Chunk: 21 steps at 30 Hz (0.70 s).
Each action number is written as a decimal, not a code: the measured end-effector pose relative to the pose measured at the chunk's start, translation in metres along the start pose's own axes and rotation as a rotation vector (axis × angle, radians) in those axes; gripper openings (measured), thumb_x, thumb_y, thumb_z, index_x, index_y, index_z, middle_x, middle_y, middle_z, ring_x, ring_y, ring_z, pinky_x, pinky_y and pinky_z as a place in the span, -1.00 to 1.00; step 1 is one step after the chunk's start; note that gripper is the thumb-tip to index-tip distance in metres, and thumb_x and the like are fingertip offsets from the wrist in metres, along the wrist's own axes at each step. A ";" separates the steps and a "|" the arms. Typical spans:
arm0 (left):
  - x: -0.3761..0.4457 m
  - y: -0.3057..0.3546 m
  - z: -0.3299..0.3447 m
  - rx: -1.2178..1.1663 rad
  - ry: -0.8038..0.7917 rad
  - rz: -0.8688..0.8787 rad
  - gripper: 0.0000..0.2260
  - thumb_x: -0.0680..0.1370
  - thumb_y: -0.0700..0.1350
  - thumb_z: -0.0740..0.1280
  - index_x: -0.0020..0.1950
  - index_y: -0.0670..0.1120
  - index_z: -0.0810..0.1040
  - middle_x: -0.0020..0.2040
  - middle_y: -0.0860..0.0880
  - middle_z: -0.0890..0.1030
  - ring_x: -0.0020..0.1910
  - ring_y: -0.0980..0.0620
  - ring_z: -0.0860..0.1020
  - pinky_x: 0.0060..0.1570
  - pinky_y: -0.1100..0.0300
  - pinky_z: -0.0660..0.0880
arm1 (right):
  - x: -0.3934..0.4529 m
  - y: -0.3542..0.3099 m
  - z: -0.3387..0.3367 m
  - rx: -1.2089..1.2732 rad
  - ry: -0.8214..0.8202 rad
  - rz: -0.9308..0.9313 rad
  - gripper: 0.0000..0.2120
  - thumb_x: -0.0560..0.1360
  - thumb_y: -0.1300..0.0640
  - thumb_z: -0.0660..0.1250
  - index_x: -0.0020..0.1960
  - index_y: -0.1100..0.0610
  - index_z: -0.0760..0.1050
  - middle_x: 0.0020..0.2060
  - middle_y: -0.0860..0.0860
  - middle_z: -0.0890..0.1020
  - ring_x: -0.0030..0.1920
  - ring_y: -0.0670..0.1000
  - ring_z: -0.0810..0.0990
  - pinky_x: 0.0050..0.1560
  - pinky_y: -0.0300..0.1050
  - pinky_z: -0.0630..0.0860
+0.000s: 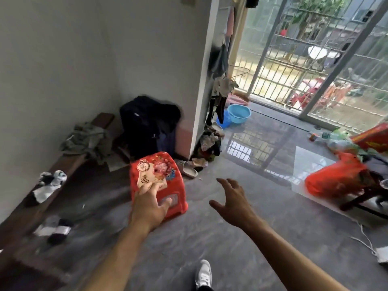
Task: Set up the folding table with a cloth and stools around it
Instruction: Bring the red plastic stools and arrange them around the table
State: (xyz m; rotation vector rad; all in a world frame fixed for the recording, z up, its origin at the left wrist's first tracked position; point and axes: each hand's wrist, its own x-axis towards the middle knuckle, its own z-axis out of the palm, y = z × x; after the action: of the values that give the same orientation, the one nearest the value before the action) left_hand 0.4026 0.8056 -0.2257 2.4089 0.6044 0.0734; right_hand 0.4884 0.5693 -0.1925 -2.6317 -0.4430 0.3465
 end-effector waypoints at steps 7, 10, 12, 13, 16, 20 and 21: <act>0.078 -0.030 0.010 0.084 -0.007 -0.141 -0.43 0.34 0.20 0.34 0.31 0.02 0.51 0.27 -0.07 0.51 0.23 -0.10 0.48 0.27 0.03 0.42 | 0.118 -0.009 0.036 0.054 -0.075 -0.104 -0.27 0.44 -0.14 0.42 0.51 -0.04 0.19 0.46 0.05 0.27 0.43 0.11 0.26 0.38 0.01 0.32; 0.115 -0.032 0.009 0.105 0.011 -0.204 -0.40 0.31 0.23 0.27 0.28 -0.01 0.53 0.21 -0.06 0.56 0.18 -0.08 0.51 0.23 0.03 0.43 | 0.169 -0.010 0.045 0.030 -0.151 -0.138 -0.25 0.42 -0.18 0.42 0.50 -0.04 0.20 0.44 0.02 0.29 0.40 0.09 0.31 0.36 0.02 0.37; 0.135 -0.034 0.008 0.128 0.018 -0.227 -0.40 0.31 0.23 0.26 0.29 -0.01 0.52 0.20 -0.05 0.56 0.19 -0.07 0.51 0.24 0.05 0.42 | 0.199 -0.009 0.051 0.013 -0.208 -0.164 -0.25 0.41 -0.20 0.41 0.50 -0.07 0.18 0.44 0.02 0.29 0.40 0.10 0.32 0.34 0.04 0.39; 0.144 -0.035 0.007 0.133 0.020 -0.242 -0.42 0.33 0.22 0.28 0.29 -0.01 0.52 0.21 -0.05 0.56 0.20 -0.08 0.50 0.25 0.06 0.41 | 0.214 -0.010 0.053 -0.001 -0.229 -0.171 -0.24 0.41 -0.21 0.40 0.50 -0.08 0.17 0.44 0.02 0.29 0.40 0.10 0.31 0.34 0.06 0.39; 0.169 -0.046 0.008 0.129 0.021 -0.298 -0.52 0.39 0.15 0.36 0.25 -0.02 0.54 0.19 -0.07 0.57 0.21 -0.10 0.50 0.25 0.08 0.39 | 0.254 -0.012 0.062 -0.046 -0.265 -0.184 -0.25 0.42 -0.20 0.39 0.51 -0.07 0.17 0.46 0.03 0.28 0.43 0.10 0.29 0.35 0.07 0.38; 0.196 -0.067 0.016 0.111 -0.008 -0.349 -0.56 0.44 0.09 0.40 0.28 -0.01 0.52 0.20 -0.06 0.57 0.23 -0.07 0.49 0.25 0.10 0.37 | 0.299 -0.021 0.080 -0.066 -0.314 -0.185 -0.26 0.42 -0.21 0.40 0.50 -0.08 0.18 0.46 0.03 0.29 0.41 0.10 0.30 0.32 0.09 0.42; 0.204 -0.073 0.019 0.102 -0.018 -0.358 -0.56 0.44 0.09 0.40 0.28 -0.01 0.52 0.20 -0.05 0.57 0.23 -0.06 0.49 0.26 0.10 0.36 | 0.309 -0.025 0.085 -0.077 -0.335 -0.184 -0.26 0.42 -0.20 0.40 0.50 -0.08 0.18 0.45 0.03 0.29 0.41 0.10 0.31 0.32 0.09 0.43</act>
State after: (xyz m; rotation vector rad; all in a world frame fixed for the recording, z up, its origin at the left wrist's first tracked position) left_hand 0.5585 0.9348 -0.3045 2.3556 1.0415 -0.1341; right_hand 0.7392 0.7350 -0.3070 -2.5847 -0.8149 0.7260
